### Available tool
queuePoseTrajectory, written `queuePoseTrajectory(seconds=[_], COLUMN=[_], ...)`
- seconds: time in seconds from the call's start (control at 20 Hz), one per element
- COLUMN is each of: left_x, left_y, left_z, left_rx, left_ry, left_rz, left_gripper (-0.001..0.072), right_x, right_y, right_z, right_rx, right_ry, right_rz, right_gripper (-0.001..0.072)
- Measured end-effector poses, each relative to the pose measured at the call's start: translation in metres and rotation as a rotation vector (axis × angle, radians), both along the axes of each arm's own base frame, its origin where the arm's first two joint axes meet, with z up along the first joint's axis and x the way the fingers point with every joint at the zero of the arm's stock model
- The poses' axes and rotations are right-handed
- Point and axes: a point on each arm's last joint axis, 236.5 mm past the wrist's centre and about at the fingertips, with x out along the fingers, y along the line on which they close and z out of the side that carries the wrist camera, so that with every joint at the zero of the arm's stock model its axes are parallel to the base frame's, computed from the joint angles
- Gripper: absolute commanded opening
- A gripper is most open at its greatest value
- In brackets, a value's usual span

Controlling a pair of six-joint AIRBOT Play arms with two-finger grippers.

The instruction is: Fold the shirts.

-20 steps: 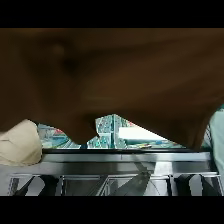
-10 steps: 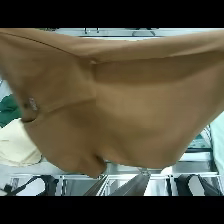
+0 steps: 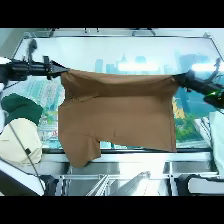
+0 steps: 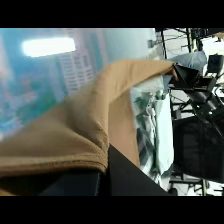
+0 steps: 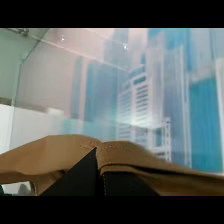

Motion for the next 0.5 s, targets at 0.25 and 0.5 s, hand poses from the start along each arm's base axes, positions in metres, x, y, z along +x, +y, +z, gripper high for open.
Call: queuePoseTrajectory(seconds=[0.25,0.5], left_x=[0.020,0.004], left_y=[0.009,0.018], left_z=[-0.062,-0.088], left_rx=[0.078,0.166], left_ry=[0.094,0.173], left_rz=[-0.026,-0.095], left_gripper=[0.0007,0.0008], right_x=[0.013,-0.017], right_y=[0.001,-0.001], right_z=[-0.061,-0.095], right_rx=[0.061,0.016], right_ry=[0.080,0.192], right_rz=[0.034,0.150], right_gripper=[0.0019,0.0020])
